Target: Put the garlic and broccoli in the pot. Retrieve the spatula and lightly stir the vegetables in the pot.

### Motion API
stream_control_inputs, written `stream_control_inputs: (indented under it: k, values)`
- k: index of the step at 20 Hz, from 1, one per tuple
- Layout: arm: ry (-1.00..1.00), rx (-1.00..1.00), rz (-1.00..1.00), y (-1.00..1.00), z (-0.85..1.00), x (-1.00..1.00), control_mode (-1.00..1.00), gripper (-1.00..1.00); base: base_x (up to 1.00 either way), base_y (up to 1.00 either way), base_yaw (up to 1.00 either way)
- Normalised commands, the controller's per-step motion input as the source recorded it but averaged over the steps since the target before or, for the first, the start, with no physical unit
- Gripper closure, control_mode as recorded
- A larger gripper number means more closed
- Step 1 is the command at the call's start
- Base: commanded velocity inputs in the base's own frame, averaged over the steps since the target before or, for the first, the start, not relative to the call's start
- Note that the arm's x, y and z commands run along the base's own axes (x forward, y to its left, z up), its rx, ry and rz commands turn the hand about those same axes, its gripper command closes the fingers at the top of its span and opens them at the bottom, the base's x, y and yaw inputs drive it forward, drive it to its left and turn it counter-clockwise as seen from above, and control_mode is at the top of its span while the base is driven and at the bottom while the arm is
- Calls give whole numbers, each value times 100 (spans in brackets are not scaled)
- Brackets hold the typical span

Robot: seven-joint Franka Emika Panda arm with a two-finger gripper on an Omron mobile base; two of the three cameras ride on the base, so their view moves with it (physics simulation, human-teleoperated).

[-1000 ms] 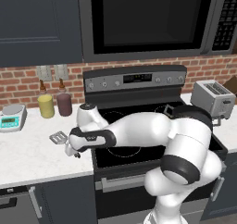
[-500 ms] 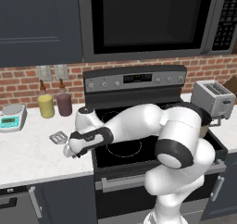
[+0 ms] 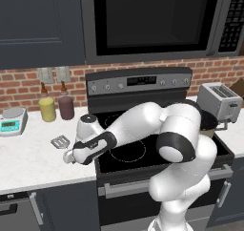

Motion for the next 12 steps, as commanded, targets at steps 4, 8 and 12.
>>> stream_control_inputs:
  k: [4, 8, 12]
  values:
    - [0, 0, -1, 20, -13, 20, -100, -100, 0, 0, 0]
    - [0, 0, -1, 12, -18, 20, -100, -100, 0, 0, 0]
    - [0, 0, -1, 14, -18, 13, -100, -100, 0, 0, 0]
